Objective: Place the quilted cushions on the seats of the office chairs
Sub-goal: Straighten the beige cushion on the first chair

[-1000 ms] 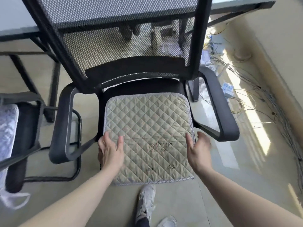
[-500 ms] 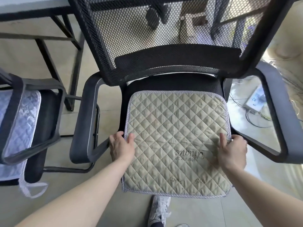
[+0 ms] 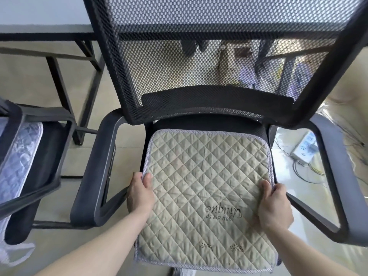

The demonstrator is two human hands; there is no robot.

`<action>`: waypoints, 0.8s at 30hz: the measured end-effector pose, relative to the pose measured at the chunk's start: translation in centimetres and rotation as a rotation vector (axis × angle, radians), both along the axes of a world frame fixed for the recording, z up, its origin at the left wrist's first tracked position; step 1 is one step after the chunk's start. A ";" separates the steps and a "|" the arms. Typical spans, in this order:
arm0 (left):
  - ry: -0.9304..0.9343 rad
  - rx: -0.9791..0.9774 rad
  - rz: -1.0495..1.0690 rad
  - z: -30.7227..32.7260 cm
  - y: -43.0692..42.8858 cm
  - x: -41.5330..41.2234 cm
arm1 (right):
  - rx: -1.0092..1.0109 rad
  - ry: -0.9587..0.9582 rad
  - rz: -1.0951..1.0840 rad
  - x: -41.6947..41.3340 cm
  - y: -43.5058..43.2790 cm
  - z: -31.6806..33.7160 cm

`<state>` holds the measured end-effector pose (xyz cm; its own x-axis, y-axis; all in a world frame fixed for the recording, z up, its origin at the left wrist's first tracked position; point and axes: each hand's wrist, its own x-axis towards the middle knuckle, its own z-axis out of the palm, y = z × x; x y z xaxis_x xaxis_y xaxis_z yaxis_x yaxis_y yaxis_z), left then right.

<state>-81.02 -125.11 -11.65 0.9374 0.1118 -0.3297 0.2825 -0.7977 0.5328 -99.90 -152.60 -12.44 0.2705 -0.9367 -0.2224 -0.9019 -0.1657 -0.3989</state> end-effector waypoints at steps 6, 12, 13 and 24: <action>-0.069 -0.012 -0.009 0.0 -1.2 2.3 | -0.016 -0.015 0.000 2.3 -1.8 -0.2; -0.064 0.016 -0.037 -0.7 -1.5 3.8 | -0.035 -0.002 0.040 3.5 -2.8 -0.9; -0.054 0.025 -0.041 -0.9 -1.4 3.8 | -0.037 0.013 0.044 3.5 -2.7 -1.1; 0.004 0.150 -0.132 -1.1 -1.1 4.5 | -0.074 0.104 0.091 3.5 -2.6 -1.5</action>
